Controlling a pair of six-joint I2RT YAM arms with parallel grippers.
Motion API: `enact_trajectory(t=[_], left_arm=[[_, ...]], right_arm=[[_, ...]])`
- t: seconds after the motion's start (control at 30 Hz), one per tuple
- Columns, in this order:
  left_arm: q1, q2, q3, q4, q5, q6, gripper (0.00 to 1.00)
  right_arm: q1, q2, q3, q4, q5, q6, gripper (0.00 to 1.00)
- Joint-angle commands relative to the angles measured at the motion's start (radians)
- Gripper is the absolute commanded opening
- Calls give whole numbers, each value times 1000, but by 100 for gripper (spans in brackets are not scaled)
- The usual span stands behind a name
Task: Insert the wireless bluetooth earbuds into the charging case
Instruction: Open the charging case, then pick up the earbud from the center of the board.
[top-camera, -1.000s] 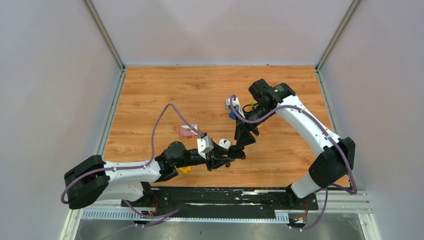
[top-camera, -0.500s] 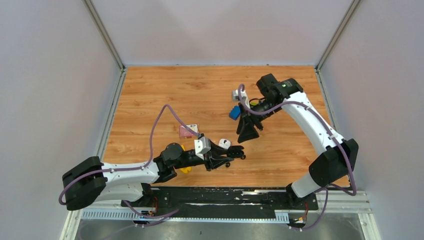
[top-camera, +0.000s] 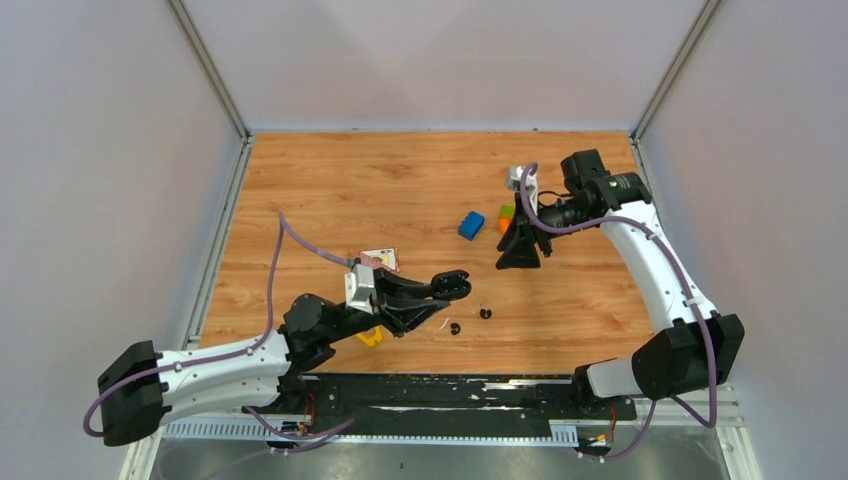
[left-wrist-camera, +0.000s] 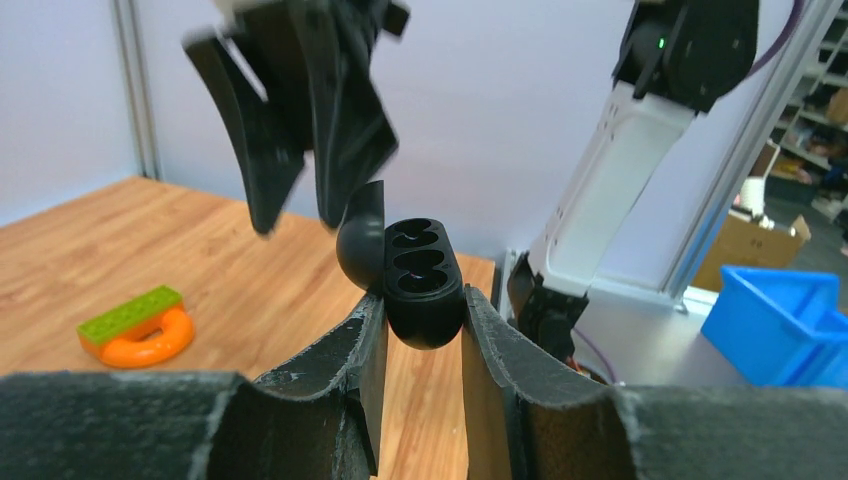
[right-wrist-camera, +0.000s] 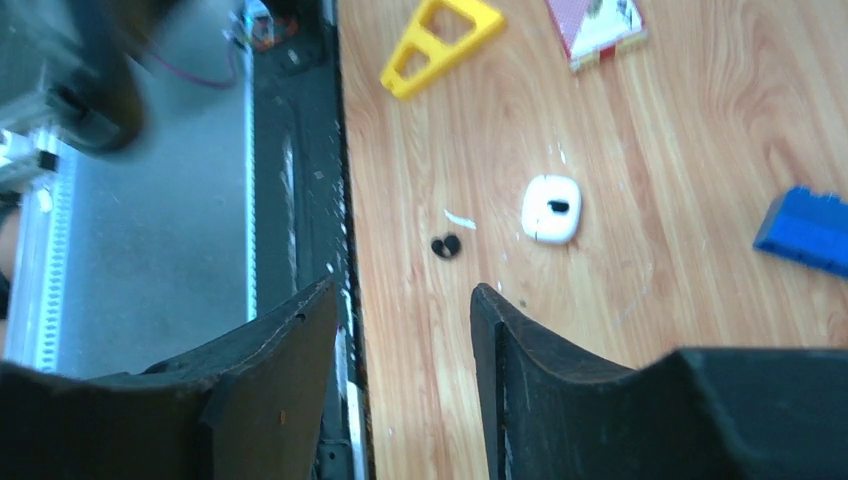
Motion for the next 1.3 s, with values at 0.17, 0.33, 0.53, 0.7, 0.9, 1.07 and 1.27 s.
enact_trajectory(t=[0.17,0.33,0.53,0.7,0.9,1.07,1.27], left_arm=[[-6,-194,54,-127,-117,-25,0],[-6,-273,75,-206,-168,-8,0],[-6,-344,108,-313,-215,30,0],[-5,-409,121,-369,-273,55,0],[-5,-451,126,-435,-296,73,0],[-6,-454,113,-424,-307,69,0],[-4,-453,112,-431,-313,60,0]], right_arm=[[95,-27,-330,279,389,-90,40],[148,-30,-421,366,443,-43,34],[331,-42,-530,470,540,-46,31],[397,-95,-648,620,591,-83,36],[456,-184,-753,751,628,-122,37],[475,-154,-763,754,643,-125,36],[482,-110,-760,785,674,-124,35]])
